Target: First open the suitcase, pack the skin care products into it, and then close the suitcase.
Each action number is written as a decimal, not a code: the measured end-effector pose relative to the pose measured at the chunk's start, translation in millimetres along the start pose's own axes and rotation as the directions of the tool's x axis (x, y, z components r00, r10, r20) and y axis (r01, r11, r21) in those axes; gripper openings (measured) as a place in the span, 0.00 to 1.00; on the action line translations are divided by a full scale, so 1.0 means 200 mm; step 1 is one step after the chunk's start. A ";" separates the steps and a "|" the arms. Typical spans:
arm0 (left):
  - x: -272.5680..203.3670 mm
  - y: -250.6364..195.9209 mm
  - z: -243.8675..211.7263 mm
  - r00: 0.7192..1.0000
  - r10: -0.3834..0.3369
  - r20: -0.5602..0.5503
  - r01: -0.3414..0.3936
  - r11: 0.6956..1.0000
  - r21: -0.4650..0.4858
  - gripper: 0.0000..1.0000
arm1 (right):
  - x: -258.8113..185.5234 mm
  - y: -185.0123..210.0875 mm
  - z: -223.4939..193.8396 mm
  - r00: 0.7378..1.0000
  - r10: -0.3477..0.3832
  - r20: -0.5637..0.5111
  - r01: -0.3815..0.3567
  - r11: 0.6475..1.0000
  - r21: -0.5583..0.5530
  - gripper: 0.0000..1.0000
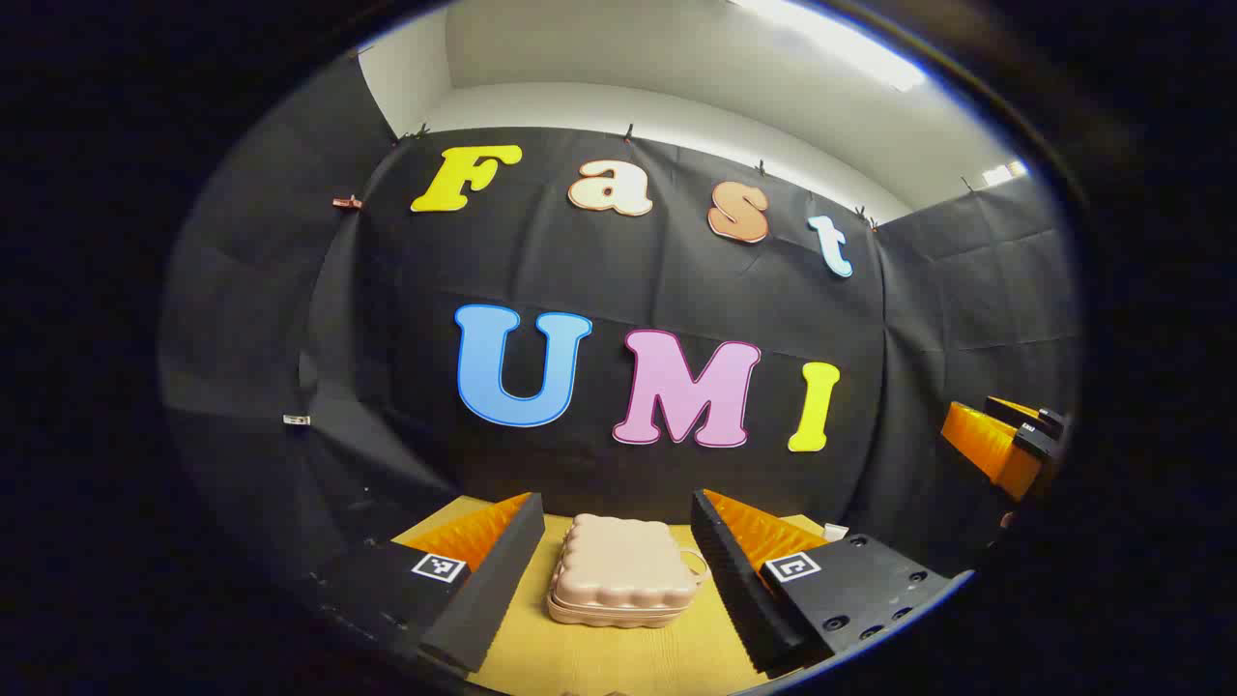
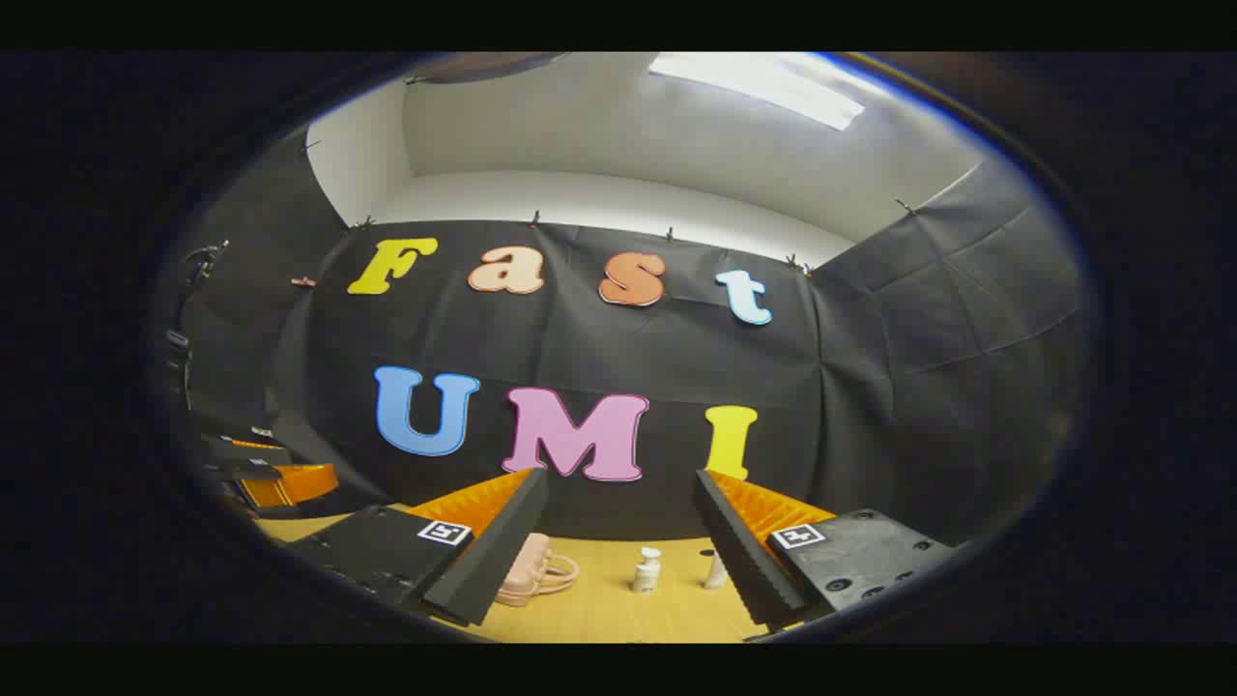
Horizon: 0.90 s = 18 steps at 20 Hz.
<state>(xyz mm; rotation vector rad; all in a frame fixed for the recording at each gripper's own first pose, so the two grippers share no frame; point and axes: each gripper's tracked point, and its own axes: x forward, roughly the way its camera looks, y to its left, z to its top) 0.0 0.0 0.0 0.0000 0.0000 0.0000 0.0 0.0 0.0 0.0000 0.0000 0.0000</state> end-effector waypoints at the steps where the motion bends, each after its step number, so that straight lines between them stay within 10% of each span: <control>1: 0.00 -0.01 0.02 1.000 -0.004 0.010 0.004 1.000 0.003 0.96 | 0.00 -0.01 -0.01 1.000 -0.007 -0.010 0.007 1.000 0.004 0.94; 18: 0.29 -0.36 -0.11 0.994 -0.103 -0.047 0.104 0.994 0.023 0.96 | 0.29 -0.15 -0.15 0.999 0.014 -0.043 -0.013 1.000 0.014 0.96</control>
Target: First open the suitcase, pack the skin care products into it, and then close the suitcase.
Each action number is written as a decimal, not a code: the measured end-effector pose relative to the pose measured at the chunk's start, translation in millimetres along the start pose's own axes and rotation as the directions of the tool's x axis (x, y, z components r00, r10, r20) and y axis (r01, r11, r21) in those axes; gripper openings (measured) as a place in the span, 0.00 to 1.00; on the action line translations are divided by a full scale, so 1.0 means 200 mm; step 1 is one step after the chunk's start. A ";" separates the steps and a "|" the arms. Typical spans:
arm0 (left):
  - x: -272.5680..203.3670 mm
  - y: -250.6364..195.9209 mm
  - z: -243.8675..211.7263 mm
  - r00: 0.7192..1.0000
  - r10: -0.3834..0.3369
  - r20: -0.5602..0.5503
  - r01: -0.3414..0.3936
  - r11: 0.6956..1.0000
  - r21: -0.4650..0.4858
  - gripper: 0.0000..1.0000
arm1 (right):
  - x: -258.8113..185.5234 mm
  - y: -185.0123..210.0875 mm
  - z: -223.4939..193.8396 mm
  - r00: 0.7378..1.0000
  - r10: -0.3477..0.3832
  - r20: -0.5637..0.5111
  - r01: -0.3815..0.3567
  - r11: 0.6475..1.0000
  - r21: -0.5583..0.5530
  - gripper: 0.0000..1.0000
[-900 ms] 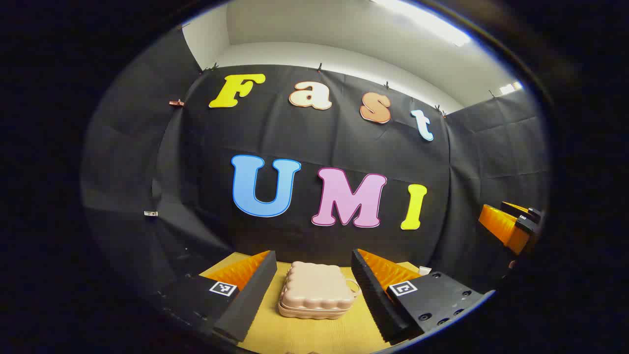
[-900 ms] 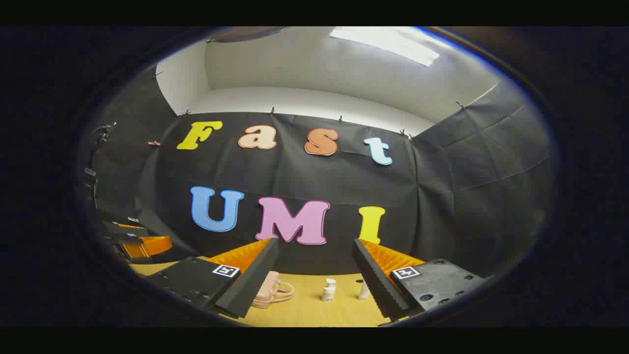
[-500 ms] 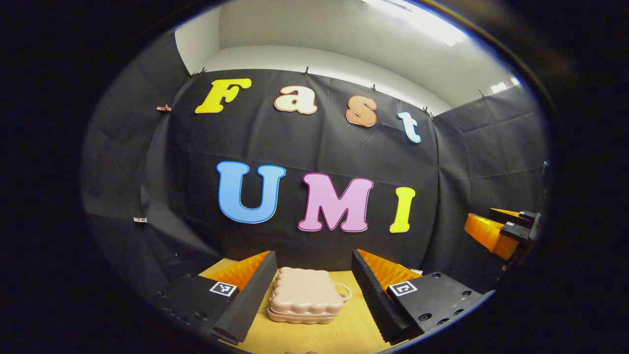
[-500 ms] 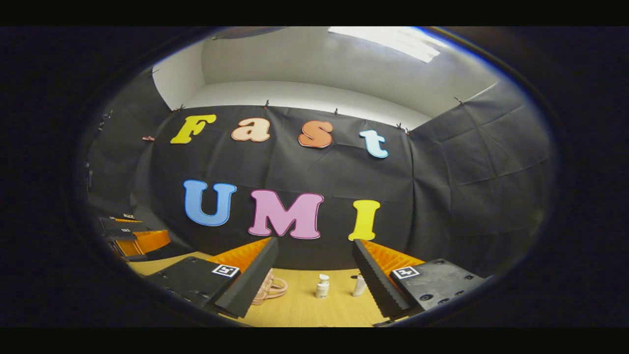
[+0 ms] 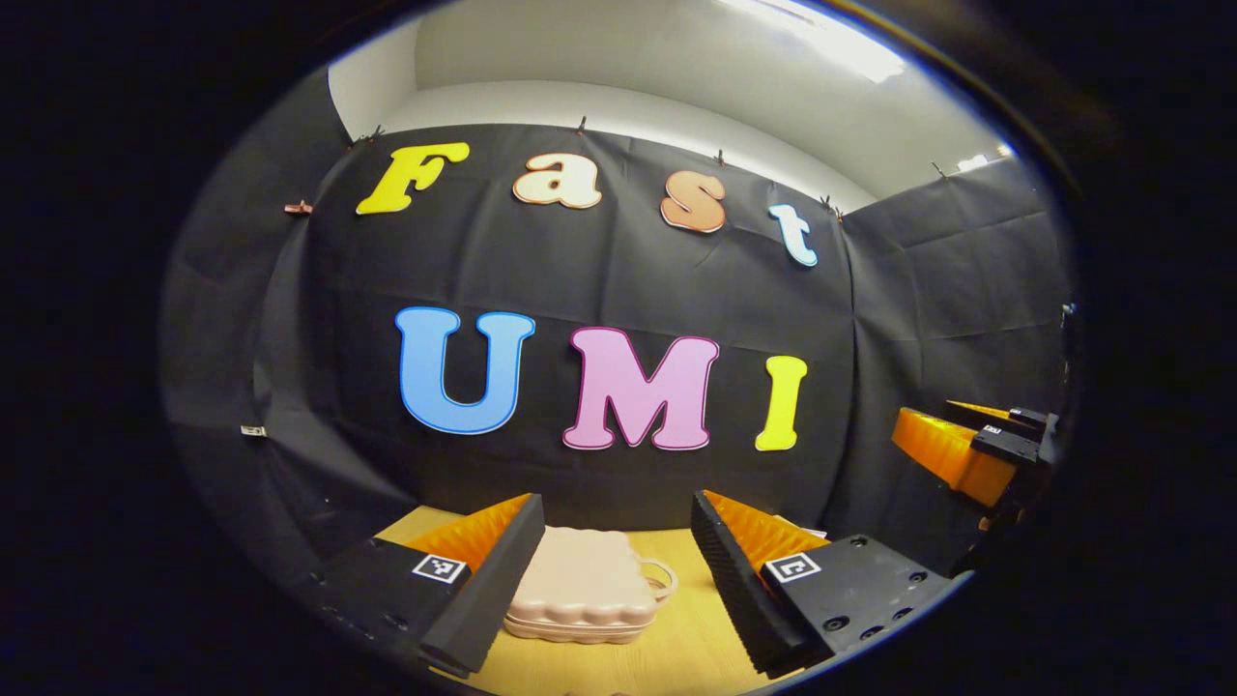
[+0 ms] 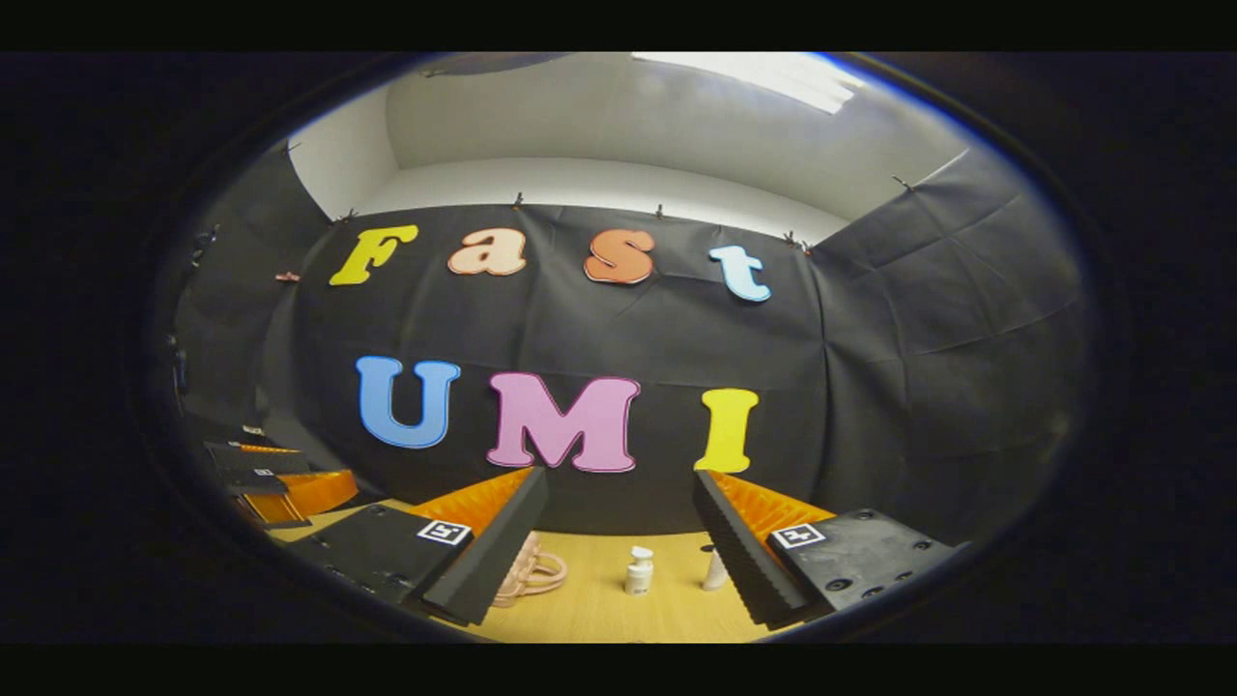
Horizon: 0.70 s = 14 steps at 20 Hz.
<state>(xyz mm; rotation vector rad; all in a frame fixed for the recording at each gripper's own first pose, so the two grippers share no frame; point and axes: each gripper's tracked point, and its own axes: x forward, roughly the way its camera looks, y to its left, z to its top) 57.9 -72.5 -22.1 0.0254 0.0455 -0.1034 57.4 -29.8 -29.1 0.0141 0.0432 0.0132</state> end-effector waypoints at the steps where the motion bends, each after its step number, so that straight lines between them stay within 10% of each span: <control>1: 0.03 -0.01 -0.03 1.000 -0.003 -0.022 0.002 1.000 -0.013 0.96 | 0.02 -0.02 0.00 1.000 -0.005 0.002 0.005 1.000 -0.006 0.96; 14: 0.83 -0.34 -0.66 0.960 -0.083 -0.269 0.078 0.996 -0.031 0.96 | 0.37 -0.33 -0.29 0.996 -0.057 -0.070 0.056 0.998 -0.009 0.96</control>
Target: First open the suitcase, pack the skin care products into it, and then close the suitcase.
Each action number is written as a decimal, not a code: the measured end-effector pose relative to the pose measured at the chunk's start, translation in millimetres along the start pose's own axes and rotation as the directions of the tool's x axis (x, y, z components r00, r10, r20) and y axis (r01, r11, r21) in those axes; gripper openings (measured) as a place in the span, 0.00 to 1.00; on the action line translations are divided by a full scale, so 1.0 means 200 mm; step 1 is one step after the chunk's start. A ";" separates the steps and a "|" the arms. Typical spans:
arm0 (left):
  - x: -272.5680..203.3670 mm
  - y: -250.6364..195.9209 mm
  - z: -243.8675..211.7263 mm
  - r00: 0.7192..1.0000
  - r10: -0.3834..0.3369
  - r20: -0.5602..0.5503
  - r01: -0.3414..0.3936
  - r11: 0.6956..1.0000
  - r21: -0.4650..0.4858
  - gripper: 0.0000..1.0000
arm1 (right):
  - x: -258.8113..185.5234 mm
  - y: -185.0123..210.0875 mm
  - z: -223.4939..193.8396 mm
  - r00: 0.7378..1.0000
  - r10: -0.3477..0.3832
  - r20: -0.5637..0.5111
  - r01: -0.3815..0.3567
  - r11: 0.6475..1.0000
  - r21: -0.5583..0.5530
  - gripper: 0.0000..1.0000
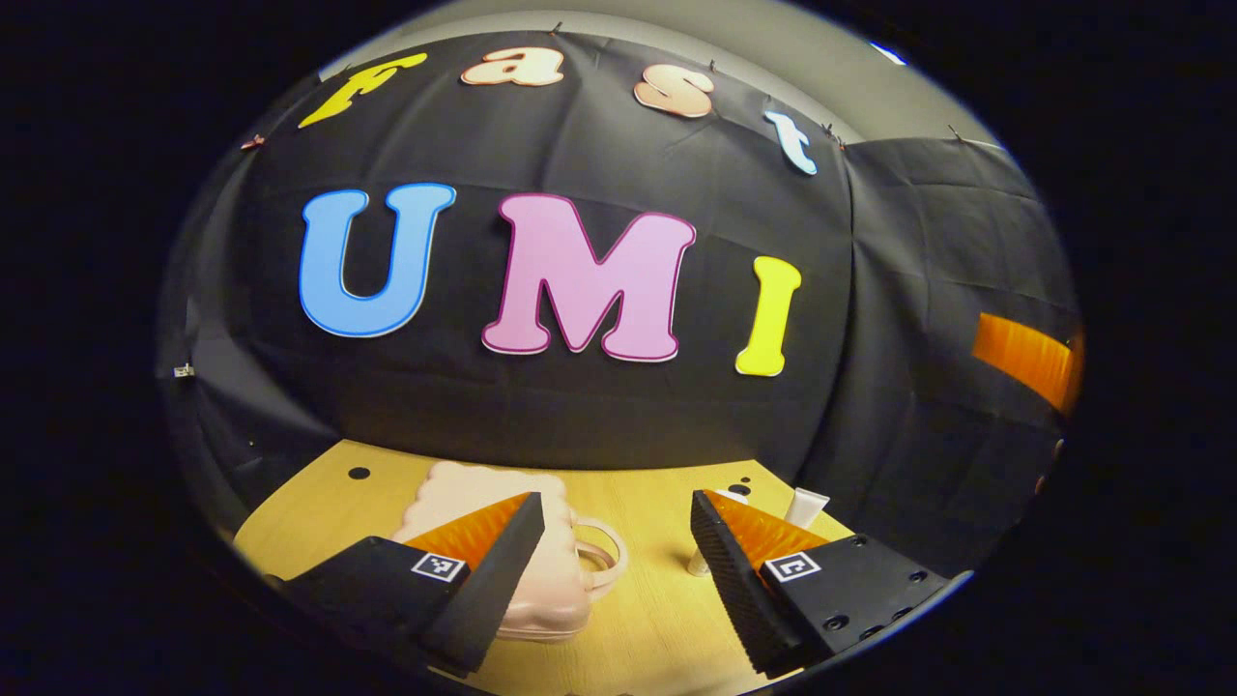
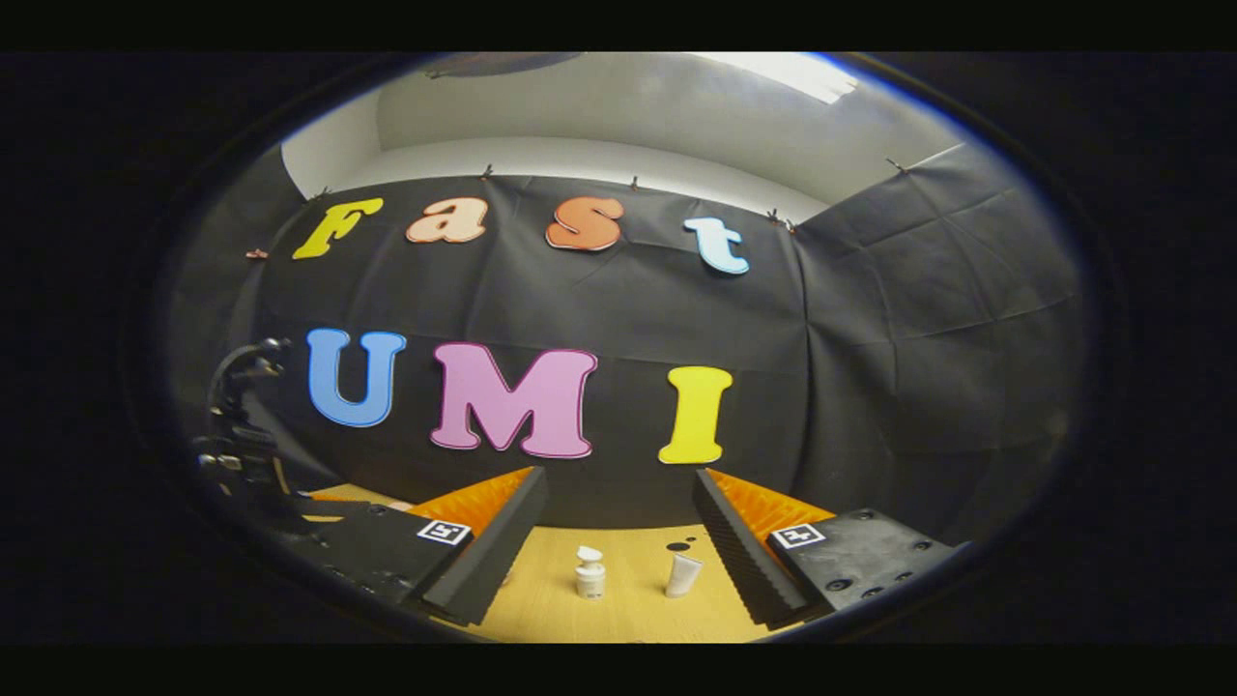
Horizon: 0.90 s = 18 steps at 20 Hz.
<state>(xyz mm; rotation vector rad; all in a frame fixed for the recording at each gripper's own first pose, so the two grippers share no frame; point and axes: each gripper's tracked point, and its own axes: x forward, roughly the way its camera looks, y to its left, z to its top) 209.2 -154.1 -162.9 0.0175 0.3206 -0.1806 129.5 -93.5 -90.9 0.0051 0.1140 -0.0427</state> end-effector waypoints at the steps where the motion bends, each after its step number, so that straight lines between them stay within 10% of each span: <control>1: 0.09 -0.02 -0.05 1.000 -0.005 -0.021 0.005 1.000 0.004 0.96 | 0.03 -0.01 -0.03 1.000 0.002 -0.005 -0.002 1.000 -0.001 0.96; 8: 0.70 -0.17 -0.49 0.977 -0.023 -0.212 0.035 0.998 0.053 0.96 | 0.26 -0.11 -0.31 0.994 0.005 -0.105 -0.005 1.000 -0.001 0.95; 18: 1.03 -0.10 -0.94 0.869 0.174 -0.463 -0.158 0.985 0.074 0.92 | 0.41 -0.33 -0.61 0.973 -0.055 -0.224 0.057 0.998 0.001 0.97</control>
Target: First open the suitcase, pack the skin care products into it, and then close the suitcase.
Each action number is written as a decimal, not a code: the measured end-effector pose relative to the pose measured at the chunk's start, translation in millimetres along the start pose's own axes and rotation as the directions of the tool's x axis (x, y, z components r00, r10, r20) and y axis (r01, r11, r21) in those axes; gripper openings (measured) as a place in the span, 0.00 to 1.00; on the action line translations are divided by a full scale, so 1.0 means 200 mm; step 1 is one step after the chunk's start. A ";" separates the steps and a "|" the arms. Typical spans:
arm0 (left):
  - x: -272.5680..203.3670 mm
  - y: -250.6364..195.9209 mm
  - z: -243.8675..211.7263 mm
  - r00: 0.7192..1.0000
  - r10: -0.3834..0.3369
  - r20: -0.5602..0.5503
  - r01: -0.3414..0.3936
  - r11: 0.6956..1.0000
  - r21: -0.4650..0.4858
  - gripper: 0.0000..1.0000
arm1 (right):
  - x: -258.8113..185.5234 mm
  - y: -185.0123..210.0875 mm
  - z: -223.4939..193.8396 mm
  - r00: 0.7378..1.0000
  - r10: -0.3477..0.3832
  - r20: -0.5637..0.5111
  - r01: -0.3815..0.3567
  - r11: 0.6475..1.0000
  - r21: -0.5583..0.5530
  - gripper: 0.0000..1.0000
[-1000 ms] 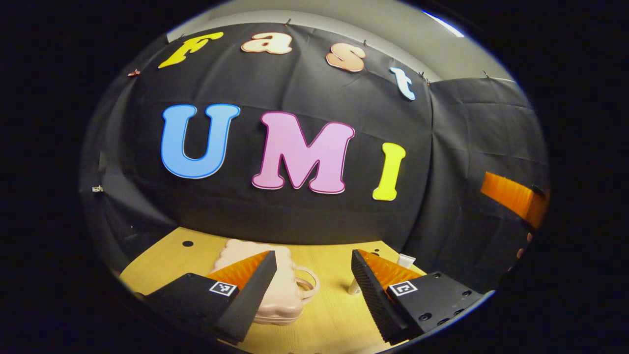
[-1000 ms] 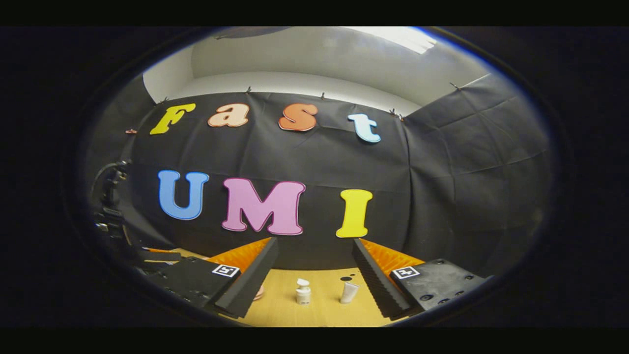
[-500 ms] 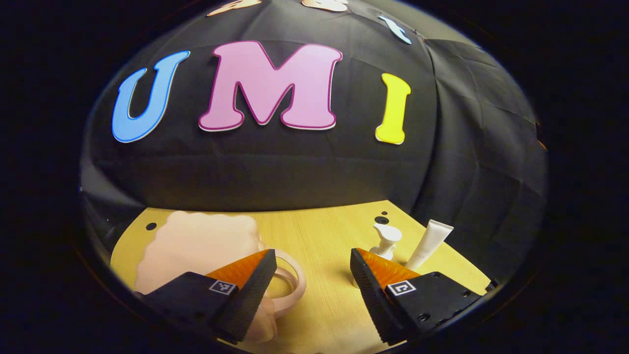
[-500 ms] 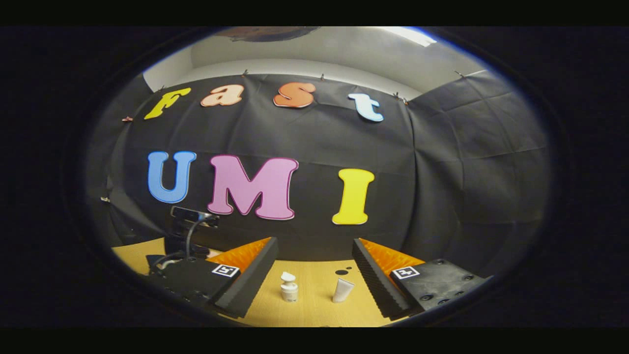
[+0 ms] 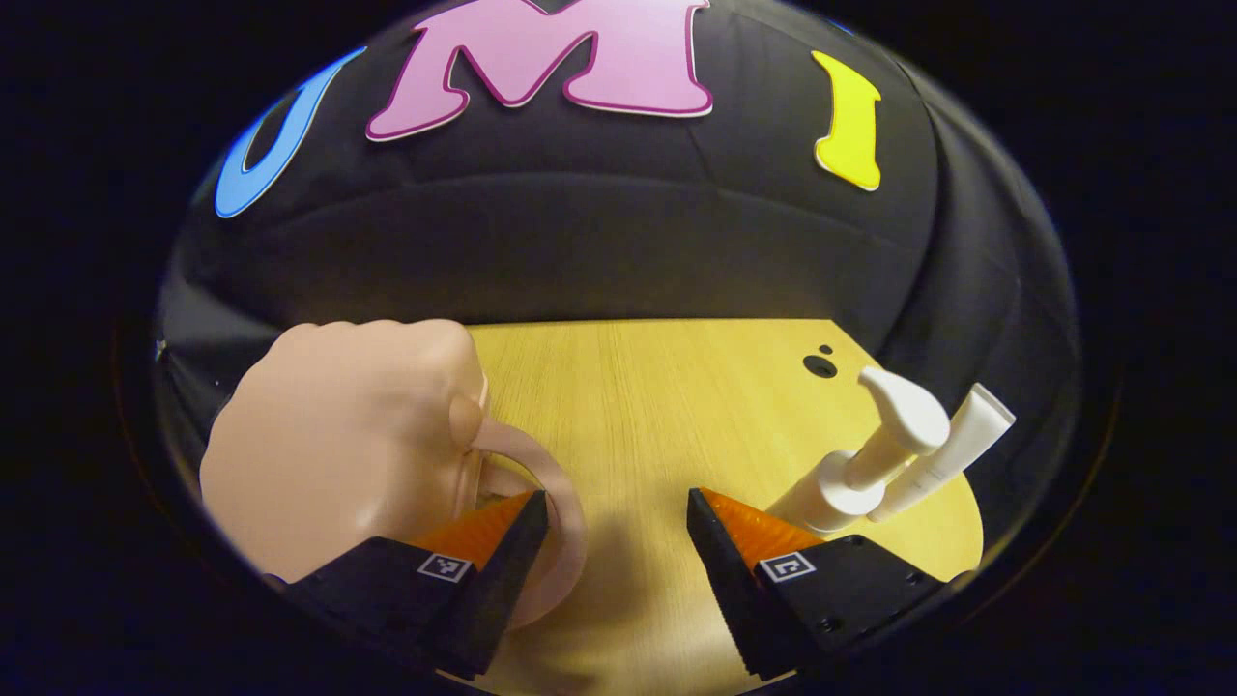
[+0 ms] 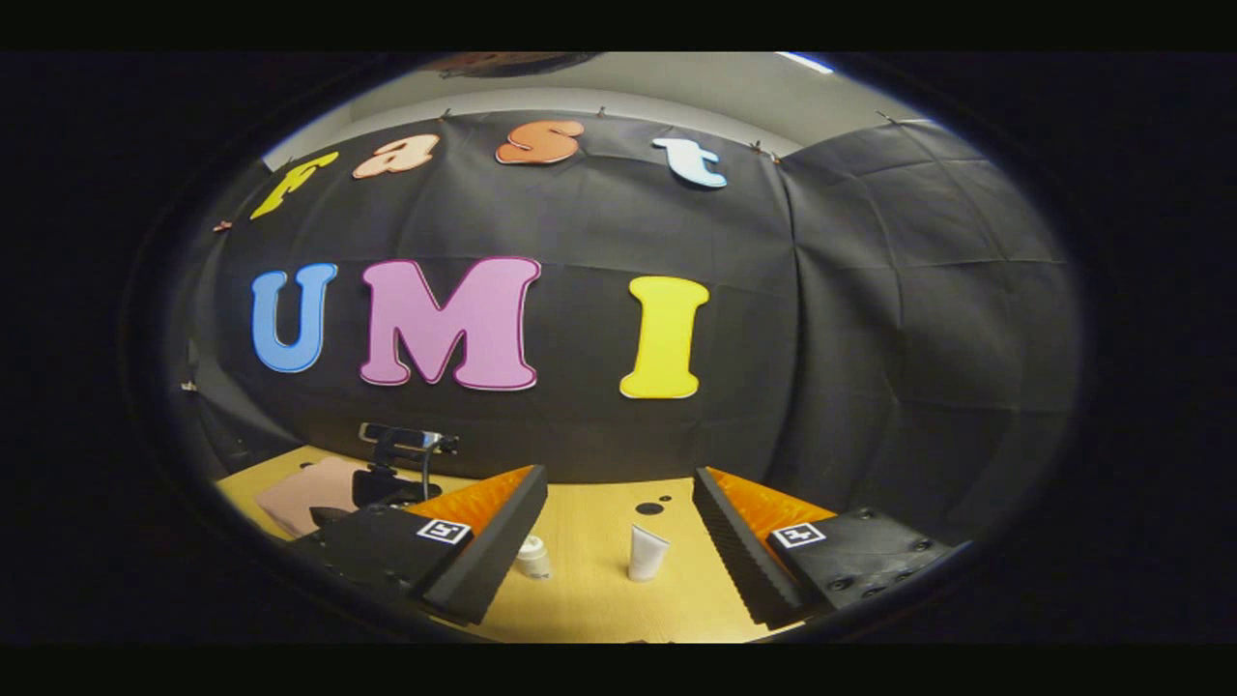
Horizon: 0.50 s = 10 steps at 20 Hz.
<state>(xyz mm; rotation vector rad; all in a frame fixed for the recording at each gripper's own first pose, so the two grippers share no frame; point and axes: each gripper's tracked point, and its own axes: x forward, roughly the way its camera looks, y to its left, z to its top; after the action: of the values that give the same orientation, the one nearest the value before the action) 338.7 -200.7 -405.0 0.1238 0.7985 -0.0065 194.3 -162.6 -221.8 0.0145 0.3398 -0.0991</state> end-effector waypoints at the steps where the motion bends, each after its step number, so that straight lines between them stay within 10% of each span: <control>1: 0.03 0.01 -0.03 0.999 0.024 -0.023 -0.024 1.000 0.002 0.92 | 0.01 0.00 0.00 1.000 0.004 -0.002 -0.004 1.000 -0.001 0.97; 3: 0.08 0.05 -0.06 0.996 0.075 -0.056 -0.074 0.997 0.032 0.91 | 0.02 0.00 -0.01 1.000 0.012 -0.006 -0.012 1.000 -0.011 0.97; 7: 0.11 0.13 -0.13 0.983 0.123 -0.139 -0.127 0.992 -0.024 0.55 | 0.03 0.00 -0.03 1.000 0.024 -0.015 -0.024 1.000 -0.018 0.97; 8: 0.11 0.11 -0.12 0.986 0.096 -0.133 -0.102 0.994 -0.035 0.23 | 0.03 0.00 -0.04 0.999 0.027 -0.020 -0.028 0.999 -0.016 0.97; 10: 0.10 0.09 -0.09 0.991 0.021 -0.132 -0.027 0.999 -0.046 0.21 | 0.03 0.00 -0.04 0.999 0.032 -0.022 -0.032 0.999 -0.018 0.97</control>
<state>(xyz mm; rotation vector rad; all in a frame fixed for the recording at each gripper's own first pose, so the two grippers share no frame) 340.8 -180.3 -430.4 0.0889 0.9285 0.0442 196.4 -162.3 -231.2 0.0032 0.3621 -0.0639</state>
